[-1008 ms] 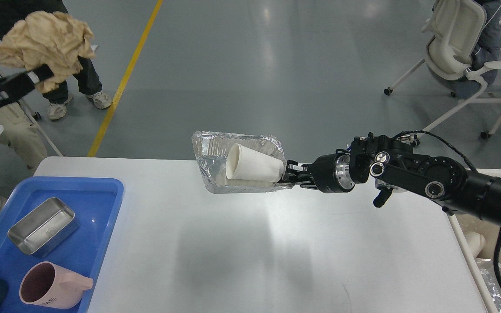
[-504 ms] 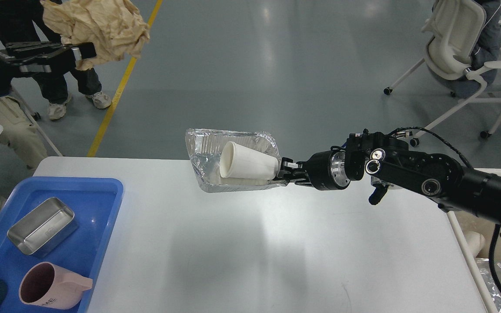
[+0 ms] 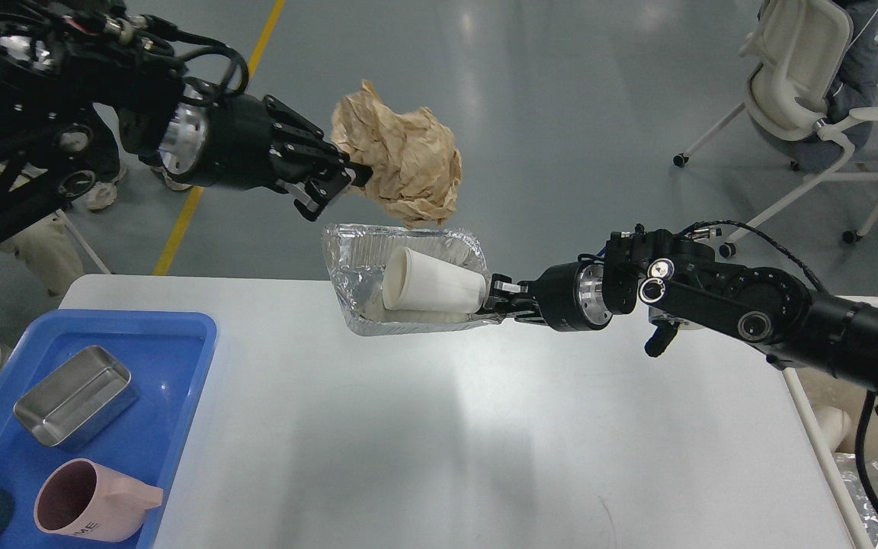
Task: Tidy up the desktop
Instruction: 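Lift the paper bag with the left gripper over the foil tray, then release the paper bag into the foil tray and withdraw the left gripper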
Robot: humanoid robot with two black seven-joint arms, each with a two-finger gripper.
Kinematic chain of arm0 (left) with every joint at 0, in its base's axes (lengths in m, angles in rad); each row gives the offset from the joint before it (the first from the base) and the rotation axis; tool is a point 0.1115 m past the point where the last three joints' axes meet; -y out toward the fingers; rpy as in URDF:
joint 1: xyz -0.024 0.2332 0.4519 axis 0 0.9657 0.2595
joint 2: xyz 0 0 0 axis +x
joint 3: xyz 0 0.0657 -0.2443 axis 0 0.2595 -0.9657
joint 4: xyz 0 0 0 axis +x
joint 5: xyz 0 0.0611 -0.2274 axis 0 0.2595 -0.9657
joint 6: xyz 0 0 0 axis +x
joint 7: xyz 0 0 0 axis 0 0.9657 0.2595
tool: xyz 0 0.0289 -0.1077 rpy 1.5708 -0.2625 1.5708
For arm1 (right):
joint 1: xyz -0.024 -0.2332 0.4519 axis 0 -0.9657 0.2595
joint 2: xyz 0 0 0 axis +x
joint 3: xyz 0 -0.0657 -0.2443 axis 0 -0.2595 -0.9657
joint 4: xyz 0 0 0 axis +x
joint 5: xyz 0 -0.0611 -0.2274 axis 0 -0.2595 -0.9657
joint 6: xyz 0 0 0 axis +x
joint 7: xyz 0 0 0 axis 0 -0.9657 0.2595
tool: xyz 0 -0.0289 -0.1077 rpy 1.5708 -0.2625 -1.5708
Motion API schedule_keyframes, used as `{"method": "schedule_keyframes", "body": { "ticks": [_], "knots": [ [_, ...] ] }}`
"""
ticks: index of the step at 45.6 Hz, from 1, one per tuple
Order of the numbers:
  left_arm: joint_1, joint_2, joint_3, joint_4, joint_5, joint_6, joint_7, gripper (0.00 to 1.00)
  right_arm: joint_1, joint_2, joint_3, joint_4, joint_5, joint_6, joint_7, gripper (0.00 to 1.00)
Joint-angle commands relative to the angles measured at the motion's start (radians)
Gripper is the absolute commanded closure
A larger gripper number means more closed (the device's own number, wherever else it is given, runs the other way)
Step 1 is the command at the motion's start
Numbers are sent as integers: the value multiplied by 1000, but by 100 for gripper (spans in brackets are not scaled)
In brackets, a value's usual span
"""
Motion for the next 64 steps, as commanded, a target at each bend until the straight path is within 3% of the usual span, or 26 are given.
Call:
{"method": "schedule_keyframes", "body": {
  "ticks": [1,30,43,45,50,64],
  "knots": [
    [-49,-60,71,0,4,0,0,94,7,-8,0,-3,0,0,0,100],
    [-24,-38,68,-1,-4,3,0,86,5,-29,6,-20,0,0,0,100],
    [-11,-38,56,0,-53,6,6,56,2,-43,6,-21,0,0,0,100],
    [-11,-37,56,0,-65,10,12,47,2,-43,6,-20,0,0,0,100],
    [-9,-31,56,2,-91,19,22,10,2,-43,6,-20,0,0,0,100],
    [81,40,-50,2,-186,76,23,6,1,-43,8,-20,2,-3,0,100]
  ]
}}
